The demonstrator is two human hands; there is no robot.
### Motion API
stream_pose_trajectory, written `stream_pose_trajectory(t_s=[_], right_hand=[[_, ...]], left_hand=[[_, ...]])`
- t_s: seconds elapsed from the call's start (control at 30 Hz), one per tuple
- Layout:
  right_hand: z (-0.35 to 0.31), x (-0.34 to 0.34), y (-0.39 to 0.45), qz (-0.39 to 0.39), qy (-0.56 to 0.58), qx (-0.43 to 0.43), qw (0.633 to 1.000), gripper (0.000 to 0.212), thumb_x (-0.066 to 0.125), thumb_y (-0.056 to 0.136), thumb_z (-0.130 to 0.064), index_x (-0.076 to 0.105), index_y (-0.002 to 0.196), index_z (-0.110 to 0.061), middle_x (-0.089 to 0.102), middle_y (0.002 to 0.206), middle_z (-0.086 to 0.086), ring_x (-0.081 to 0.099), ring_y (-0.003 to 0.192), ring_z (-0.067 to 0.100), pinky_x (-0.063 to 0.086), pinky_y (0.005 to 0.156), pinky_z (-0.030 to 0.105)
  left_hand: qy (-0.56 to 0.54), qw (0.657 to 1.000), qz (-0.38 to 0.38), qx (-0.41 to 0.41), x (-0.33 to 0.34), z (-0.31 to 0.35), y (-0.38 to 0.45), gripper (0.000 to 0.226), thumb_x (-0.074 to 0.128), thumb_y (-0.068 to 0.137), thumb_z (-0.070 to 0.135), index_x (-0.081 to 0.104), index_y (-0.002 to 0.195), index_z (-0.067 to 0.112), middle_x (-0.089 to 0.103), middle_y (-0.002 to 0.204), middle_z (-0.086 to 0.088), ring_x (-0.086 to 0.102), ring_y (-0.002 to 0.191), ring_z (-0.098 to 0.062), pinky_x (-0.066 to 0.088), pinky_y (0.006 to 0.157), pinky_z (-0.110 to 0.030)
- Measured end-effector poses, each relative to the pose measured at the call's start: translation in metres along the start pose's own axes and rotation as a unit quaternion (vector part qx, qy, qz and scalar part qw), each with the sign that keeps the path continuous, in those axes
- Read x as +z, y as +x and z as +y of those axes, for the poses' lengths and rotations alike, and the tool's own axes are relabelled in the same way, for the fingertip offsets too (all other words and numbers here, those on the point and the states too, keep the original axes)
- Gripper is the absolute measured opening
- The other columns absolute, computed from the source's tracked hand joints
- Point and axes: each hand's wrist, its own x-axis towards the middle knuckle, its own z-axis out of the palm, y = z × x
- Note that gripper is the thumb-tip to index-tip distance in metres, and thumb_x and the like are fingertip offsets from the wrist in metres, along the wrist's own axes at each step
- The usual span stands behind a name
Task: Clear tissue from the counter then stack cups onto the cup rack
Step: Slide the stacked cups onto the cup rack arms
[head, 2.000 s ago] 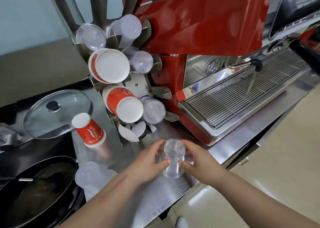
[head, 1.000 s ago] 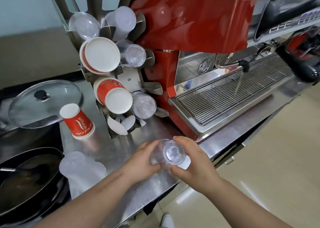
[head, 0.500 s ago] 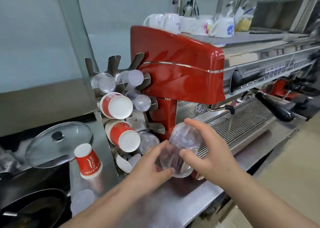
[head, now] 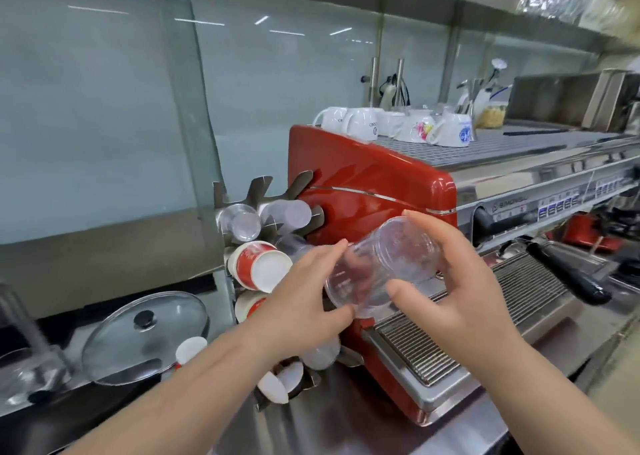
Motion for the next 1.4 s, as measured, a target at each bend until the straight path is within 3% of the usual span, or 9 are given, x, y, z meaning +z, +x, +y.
stream_pose_trajectory(t_s=[0.13,0.2,0.3,0.4,0.67,0.87,1.0,1.13,1.4], right_hand=[[-0.005,-0.006,0.012,0.014,0.0,0.002,1.0,0.069,0.07,0.07,-0.041,0.04,0.132,-0.047,0.048,0.133,-0.029,0.047,0.127,-0.002,0.043,0.102,0.022],[-0.005,-0.004,0.018,-0.004,-0.017,0.007,1.0,0.076,0.076,0.074,-0.033,0.033,0.135,-0.05,0.042,0.134,-0.032,0.042,0.128,-0.008,0.038,0.102,0.012],[-0.004,0.007,0.028,-0.041,-0.062,0.001,0.997,0.079,0.077,0.076,-0.022,0.034,0.14,-0.039,0.041,0.13,-0.025,0.035,0.126,-0.013,0.025,0.099,0.0],[0.0,0.022,0.035,-0.048,-0.046,0.018,0.998,0.075,0.076,0.075,-0.021,0.039,0.139,-0.033,0.041,0.13,-0.016,0.035,0.124,-0.012,0.025,0.099,-0.001],[0.031,0.055,0.041,-0.049,-0.034,0.053,0.997,0.068,0.076,0.073,-0.025,0.042,0.13,-0.04,0.041,0.128,-0.02,0.035,0.12,-0.016,0.027,0.093,-0.003],[0.047,0.071,0.045,-0.072,-0.033,0.071,0.994,0.069,0.074,0.074,-0.028,0.04,0.133,-0.042,0.039,0.128,-0.025,0.033,0.117,-0.022,0.03,0.088,-0.003],[0.058,0.078,0.052,-0.08,-0.027,0.08,0.993,0.071,0.074,0.076,-0.028,0.039,0.137,-0.04,0.037,0.13,-0.026,0.031,0.117,-0.024,0.028,0.088,-0.005],[0.069,0.089,0.059,-0.095,-0.02,0.085,0.992,0.073,0.073,0.077,-0.029,0.037,0.139,-0.041,0.035,0.132,-0.026,0.029,0.116,-0.026,0.026,0.088,-0.007],[0.088,0.111,0.078,-0.121,-0.018,0.072,0.99,0.072,0.074,0.075,-0.022,0.043,0.14,-0.031,0.039,0.131,-0.022,0.028,0.114,-0.03,0.024,0.09,-0.007]], left_hand=[[0.07,0.997,-0.029,0.028,-0.035,0.008,0.027,0.084,0.067,0.084,0.034,0.018,0.152,0.033,0.028,0.146,0.02,0.02,0.135,0.007,0.019,0.108,-0.016],[0.103,0.993,-0.047,0.042,-0.052,0.007,0.042,0.082,0.069,0.084,0.035,0.022,0.151,0.032,0.033,0.146,0.014,0.024,0.129,0.008,0.022,0.109,-0.016],[0.147,0.984,-0.091,0.049,-0.071,0.002,0.06,0.077,0.071,0.082,0.032,0.03,0.147,0.035,0.037,0.143,0.014,0.029,0.123,0.008,0.023,0.104,-0.013],[0.174,0.978,-0.11,0.035,-0.077,-0.009,0.071,0.077,0.071,0.081,0.031,0.031,0.146,0.037,0.036,0.141,0.017,0.032,0.124,0.006,0.024,0.099,-0.011],[0.238,0.958,-0.158,0.013,-0.072,-0.034,0.088,0.075,0.066,0.082,0.035,0.028,0.147,0.037,0.032,0.149,0.012,0.032,0.135,-0.005,0.031,0.111,-0.025],[0.235,0.945,-0.223,-0.049,-0.075,-0.043,0.102,0.067,0.066,0.082,0.039,0.037,0.142,0.043,0.048,0.135,0.011,0.049,0.114,-0.006,0.042,0.097,-0.024],[0.237,0.937,-0.252,-0.058,-0.074,-0.05,0.113,0.065,0.065,0.083,0.04,0.037,0.142,0.041,0.048,0.127,0.015,0.052,0.113,-0.008,0.042,0.098,-0.025],[0.245,0.926,-0.277,-0.078,-0.07,-0.067,0.121,0.071,0.065,0.077,0.046,0.035,0.142,0.042,0.052,0.135,0.016,0.055,0.115,-0.009,0.045,0.101,-0.032],[0.262,0.909,-0.306,-0.104,-0.063,-0.09,0.135,0.069,0.064,0.068,0.059,0.039,0.131,0.047,0.061,0.115,0.017,0.059,0.103,-0.01,0.051,0.092,-0.038]])
